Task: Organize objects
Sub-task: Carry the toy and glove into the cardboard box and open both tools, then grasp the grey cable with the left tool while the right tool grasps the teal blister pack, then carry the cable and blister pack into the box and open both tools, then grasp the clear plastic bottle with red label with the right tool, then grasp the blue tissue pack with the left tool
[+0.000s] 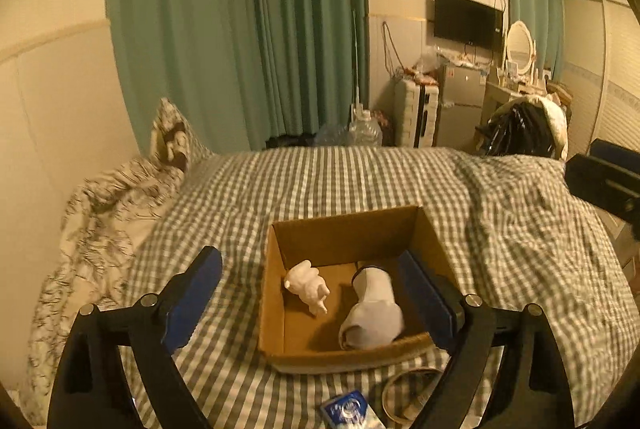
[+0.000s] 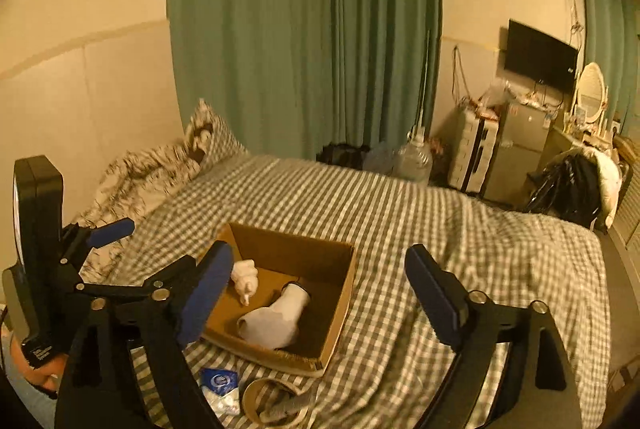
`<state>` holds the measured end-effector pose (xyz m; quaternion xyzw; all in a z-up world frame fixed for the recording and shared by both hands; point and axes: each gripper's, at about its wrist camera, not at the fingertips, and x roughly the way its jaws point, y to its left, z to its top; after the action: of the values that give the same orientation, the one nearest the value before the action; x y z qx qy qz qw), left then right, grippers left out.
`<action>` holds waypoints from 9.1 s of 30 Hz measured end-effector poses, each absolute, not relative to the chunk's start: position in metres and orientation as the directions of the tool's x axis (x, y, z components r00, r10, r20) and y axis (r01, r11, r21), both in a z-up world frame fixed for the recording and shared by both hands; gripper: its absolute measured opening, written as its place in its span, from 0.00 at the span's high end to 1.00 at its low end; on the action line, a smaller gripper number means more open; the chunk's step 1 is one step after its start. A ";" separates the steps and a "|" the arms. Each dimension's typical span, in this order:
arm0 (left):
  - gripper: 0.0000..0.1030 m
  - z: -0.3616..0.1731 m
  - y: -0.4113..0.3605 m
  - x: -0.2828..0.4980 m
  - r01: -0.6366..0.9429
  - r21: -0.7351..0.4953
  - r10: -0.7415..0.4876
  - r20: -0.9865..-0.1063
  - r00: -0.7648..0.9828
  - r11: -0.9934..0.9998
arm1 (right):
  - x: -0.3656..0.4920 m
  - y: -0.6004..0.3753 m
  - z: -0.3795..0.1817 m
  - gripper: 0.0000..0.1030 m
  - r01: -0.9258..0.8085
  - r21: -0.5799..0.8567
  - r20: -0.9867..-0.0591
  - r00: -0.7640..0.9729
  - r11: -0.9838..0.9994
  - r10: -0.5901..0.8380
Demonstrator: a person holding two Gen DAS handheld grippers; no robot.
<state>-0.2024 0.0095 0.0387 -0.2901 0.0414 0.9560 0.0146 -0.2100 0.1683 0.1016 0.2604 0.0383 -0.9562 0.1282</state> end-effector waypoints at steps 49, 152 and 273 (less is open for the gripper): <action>0.43 -0.171 0.065 -0.045 -0.277 -0.101 0.224 -0.860 -0.459 -0.956 | -0.060 0.188 -0.073 0.00 0.261 -0.073 -0.745 -0.656 -0.963 -0.121; 0.91 0.004 0.010 -0.224 -0.168 -0.022 0.146 -0.617 -0.773 -0.986 | -0.206 0.104 0.074 0.94 0.405 -0.144 -0.511 -0.812 -0.903 -0.282; 0.38 -0.166 0.036 -0.147 -0.132 0.008 0.064 -0.843 -0.534 -0.991 | -0.153 0.180 -0.065 0.37 0.185 -0.011 -0.720 -0.683 -0.983 -0.121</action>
<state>-0.1474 0.0355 -0.1660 -0.4794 0.0353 0.8751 0.0559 -0.1529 0.1797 -0.0646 0.3893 0.0415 -0.9164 0.0835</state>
